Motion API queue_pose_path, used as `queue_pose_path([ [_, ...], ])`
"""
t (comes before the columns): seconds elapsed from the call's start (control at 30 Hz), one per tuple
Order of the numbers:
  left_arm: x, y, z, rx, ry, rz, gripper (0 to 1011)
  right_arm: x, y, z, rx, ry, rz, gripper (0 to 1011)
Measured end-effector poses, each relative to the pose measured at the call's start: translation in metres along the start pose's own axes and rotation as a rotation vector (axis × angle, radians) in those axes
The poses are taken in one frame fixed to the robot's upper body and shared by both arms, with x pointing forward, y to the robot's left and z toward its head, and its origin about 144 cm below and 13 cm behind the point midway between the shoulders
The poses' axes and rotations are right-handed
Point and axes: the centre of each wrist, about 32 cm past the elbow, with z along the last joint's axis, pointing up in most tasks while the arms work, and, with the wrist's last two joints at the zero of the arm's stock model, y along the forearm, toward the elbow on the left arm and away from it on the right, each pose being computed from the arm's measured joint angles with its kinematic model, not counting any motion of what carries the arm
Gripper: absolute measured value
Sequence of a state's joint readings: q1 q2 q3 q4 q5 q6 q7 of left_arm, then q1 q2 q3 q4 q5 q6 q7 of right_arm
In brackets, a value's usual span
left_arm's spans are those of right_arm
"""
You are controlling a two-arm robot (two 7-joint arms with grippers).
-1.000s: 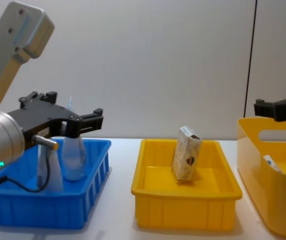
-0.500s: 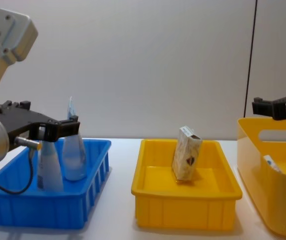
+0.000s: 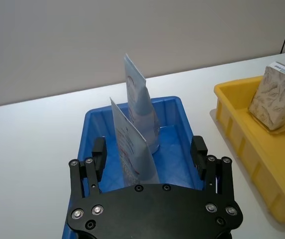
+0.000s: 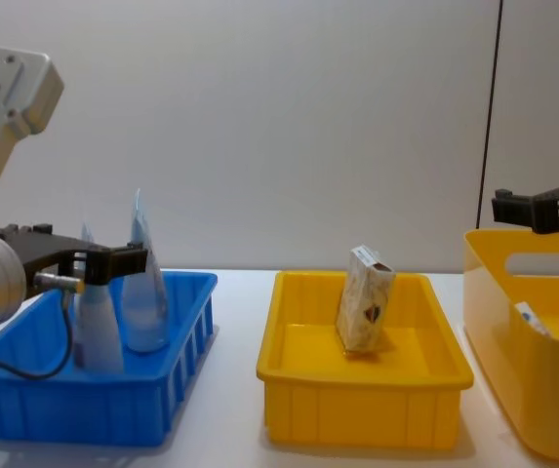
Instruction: Bimanual collaborative sorting of washing and personal care products
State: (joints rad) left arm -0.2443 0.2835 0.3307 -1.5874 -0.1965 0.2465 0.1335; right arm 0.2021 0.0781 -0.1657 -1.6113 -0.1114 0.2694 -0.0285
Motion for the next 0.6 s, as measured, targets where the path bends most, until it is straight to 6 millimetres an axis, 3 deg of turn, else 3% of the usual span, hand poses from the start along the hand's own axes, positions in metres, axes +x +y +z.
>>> queue_pose_path([
  [0.6,-0.002,-0.030,-0.008,0.091,0.052,0.033,1002,0.000,0.000,0.000,0.001,0.000,0.001,1004],
])
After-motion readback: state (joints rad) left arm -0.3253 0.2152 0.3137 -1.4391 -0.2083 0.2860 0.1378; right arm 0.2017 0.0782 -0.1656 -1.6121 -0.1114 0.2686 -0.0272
